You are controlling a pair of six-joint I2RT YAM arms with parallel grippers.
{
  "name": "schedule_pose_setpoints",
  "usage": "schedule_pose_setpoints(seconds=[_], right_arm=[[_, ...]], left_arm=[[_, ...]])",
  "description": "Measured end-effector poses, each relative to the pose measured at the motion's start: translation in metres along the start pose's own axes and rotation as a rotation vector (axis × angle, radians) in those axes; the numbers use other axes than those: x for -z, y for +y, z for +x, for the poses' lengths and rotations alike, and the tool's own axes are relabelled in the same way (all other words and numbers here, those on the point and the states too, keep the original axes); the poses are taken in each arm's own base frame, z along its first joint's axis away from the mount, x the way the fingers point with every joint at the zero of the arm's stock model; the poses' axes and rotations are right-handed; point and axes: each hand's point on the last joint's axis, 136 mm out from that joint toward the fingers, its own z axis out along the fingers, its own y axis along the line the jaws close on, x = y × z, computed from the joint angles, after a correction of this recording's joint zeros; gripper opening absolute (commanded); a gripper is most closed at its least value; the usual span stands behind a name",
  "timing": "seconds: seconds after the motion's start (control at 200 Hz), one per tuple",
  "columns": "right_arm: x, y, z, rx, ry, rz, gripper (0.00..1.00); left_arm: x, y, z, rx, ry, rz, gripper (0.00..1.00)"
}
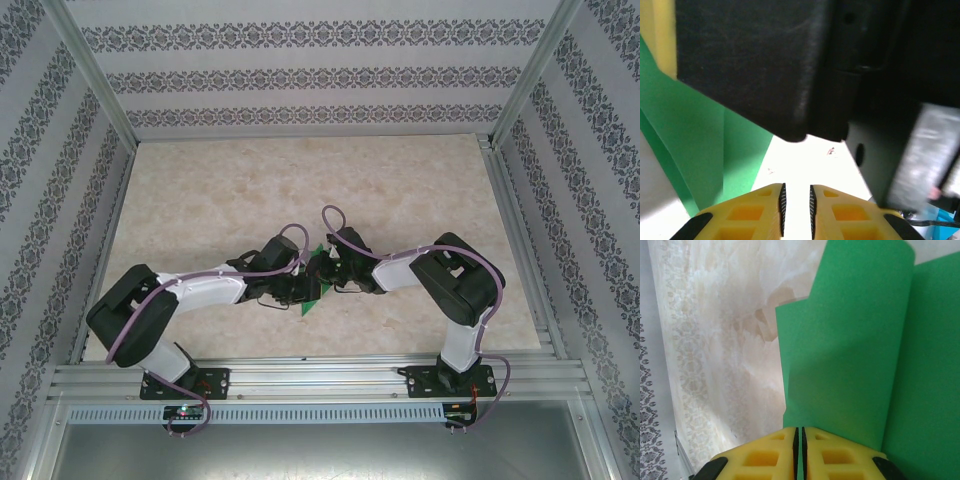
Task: Fold a paper plane with a square sheet of paper (pick it up from the middle)
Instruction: Fourth fold the wing at the center of the table.
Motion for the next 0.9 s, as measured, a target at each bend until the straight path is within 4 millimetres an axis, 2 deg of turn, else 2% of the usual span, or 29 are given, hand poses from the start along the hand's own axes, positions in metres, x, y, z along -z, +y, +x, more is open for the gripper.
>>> schedule_pose_setpoints(seconds=[0.37, 0.899], right_arm=[[0.0, 0.0, 0.0, -0.002, 0.003, 0.005, 0.14], [-0.001, -0.001, 0.0, -0.005, 0.006, 0.011, 0.14]], left_arm=[[-0.016, 0.022, 0.006, 0.028, 0.035, -0.062, 0.2], [-0.016, 0.032, 0.009, 0.019, 0.005, -0.063, 0.19]])
